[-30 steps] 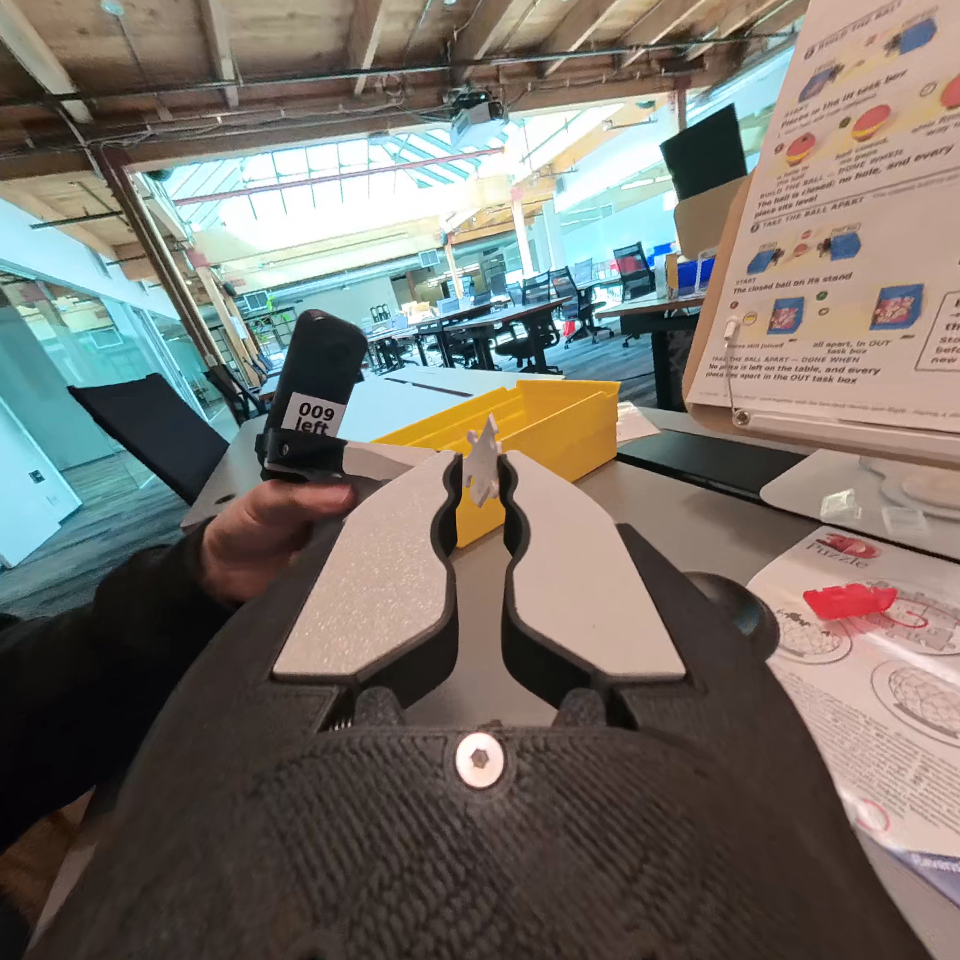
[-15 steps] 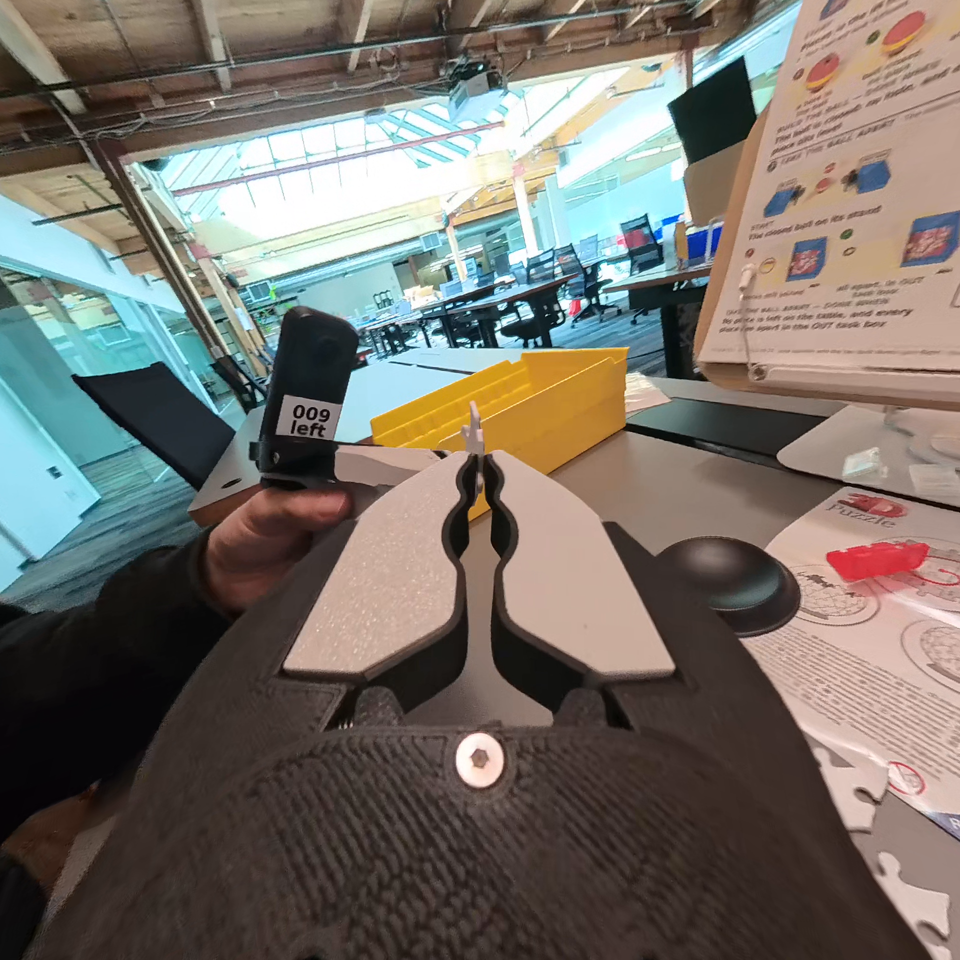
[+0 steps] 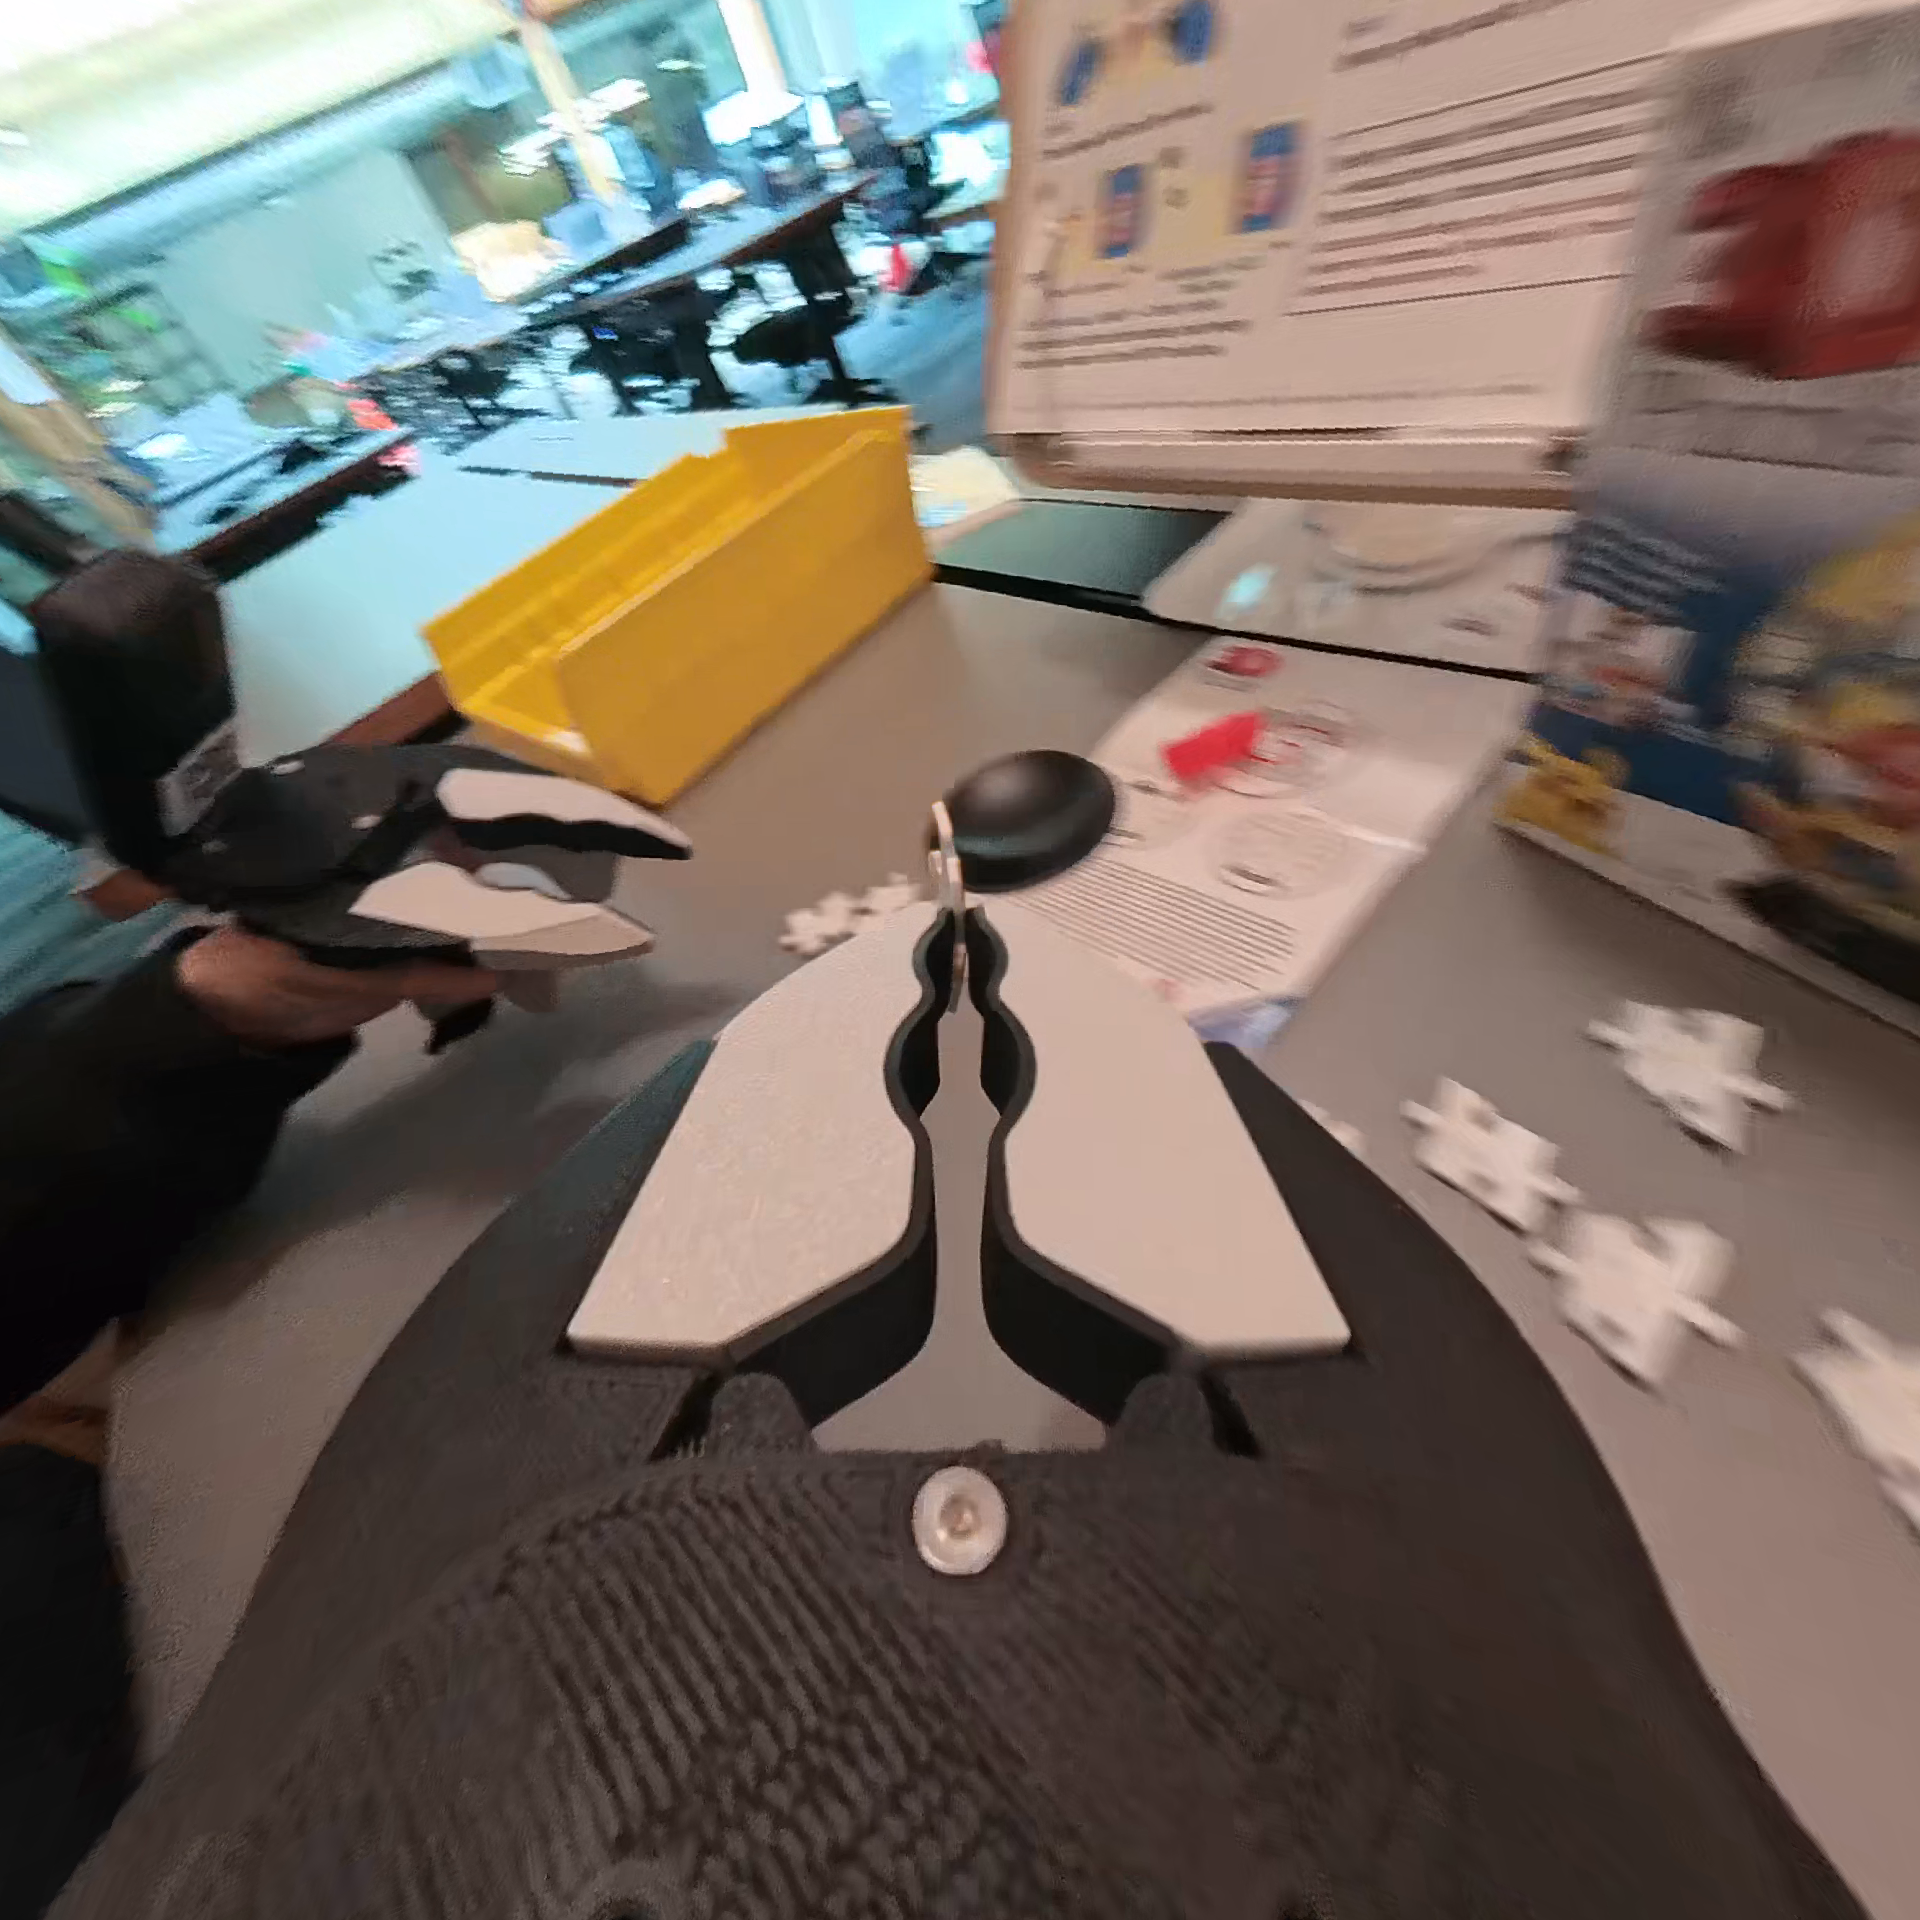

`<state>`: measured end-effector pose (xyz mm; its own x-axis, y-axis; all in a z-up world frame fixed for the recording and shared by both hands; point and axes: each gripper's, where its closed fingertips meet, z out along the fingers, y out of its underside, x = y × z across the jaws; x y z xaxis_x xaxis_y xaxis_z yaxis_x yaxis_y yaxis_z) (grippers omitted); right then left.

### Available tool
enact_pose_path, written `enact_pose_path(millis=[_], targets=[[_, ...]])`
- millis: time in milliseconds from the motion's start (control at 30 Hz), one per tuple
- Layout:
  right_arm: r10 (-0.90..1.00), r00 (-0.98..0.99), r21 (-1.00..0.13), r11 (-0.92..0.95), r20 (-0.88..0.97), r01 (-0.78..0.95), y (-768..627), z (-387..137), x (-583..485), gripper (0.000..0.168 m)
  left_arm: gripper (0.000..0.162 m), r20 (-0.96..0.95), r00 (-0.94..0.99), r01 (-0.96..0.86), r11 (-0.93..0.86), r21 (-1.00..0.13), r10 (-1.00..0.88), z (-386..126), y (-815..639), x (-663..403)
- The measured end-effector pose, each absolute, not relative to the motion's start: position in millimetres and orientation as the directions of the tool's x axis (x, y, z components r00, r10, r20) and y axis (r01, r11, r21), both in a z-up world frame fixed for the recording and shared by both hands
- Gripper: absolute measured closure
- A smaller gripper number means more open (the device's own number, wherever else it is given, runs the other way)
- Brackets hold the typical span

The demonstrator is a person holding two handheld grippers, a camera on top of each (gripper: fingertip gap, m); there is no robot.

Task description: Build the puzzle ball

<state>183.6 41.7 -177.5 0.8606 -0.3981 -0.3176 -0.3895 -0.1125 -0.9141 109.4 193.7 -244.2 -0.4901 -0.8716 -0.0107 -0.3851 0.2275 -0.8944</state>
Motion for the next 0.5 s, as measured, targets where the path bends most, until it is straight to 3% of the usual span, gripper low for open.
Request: enact_pose_path(millis=[33,200,500], targets=[[-0.447,0.839,-0.911,-0.111,-0.310,-0.396,24,-179,193,0.166,0.122,-0.039,-0.477,-0.394,0.254,-0.884,-0.878,-251,195,109],[-0.537,0.789,-0.843,-0.240,-0.297,-0.481,-24,-208,203,0.166,0.120,-0.026,-0.439,-0.419,0.230,-0.878,-0.898,-267,190,112],[-0.469,0.825,-0.685,-0.490,-0.315,-0.540,-3,-249,178,0.166,0.119,-0.003,-0.432,-0.437,0.212,-0.874,-0.902,-270,191,115]])
